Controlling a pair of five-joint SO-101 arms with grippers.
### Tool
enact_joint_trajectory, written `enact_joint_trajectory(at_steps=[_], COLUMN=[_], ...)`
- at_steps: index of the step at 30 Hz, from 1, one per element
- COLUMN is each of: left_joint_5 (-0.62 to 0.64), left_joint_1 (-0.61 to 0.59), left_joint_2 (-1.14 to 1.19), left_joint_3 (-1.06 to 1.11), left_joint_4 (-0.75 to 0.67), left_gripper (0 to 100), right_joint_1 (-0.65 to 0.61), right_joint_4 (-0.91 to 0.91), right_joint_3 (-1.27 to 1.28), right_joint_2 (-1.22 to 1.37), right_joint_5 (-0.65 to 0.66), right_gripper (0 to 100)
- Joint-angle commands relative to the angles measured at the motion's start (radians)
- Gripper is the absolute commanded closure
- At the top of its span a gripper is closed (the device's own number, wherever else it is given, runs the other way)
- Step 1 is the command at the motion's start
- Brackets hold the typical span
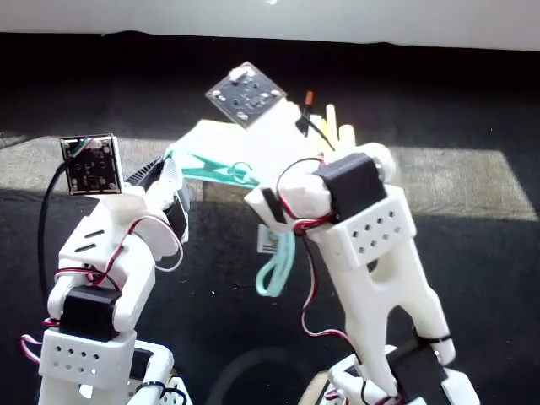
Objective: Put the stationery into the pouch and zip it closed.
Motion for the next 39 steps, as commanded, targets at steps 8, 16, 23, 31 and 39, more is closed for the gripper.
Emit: enact_joint_trajectory(at_steps=[8, 16, 23, 31, 39], left_joint_5=[0.011, 0.011, 0.011, 0.008, 0.005], left_joint_1=[-0.013, -0.013, -0.013, -0.007, -0.007], left_joint_2=[-0.022, -0.022, -0.022, -0.022, -0.022], left_joint_3=[-0.053, -0.061, -0.053, -0.053, -0.053], left_joint_4=[0.005, 0.002, 0.005, 0.002, 0.005], left_gripper=[99, 99, 99, 99, 99], right_joint_1=[0.275, 0.377, 0.374, 0.374, 0.372], right_joint_4=[-0.004, -0.122, -0.142, -0.131, -0.07], right_joint_3=[0.191, 0.363, 0.414, 0.423, 0.418], right_joint_2=[-0.193, -0.255, -0.321, -0.397, -0.403], right_joint_5=[0.166, 0.167, 0.163, 0.158, -0.031], right_gripper=[99.1, 99.1, 99.1, 98.5, 73.1])
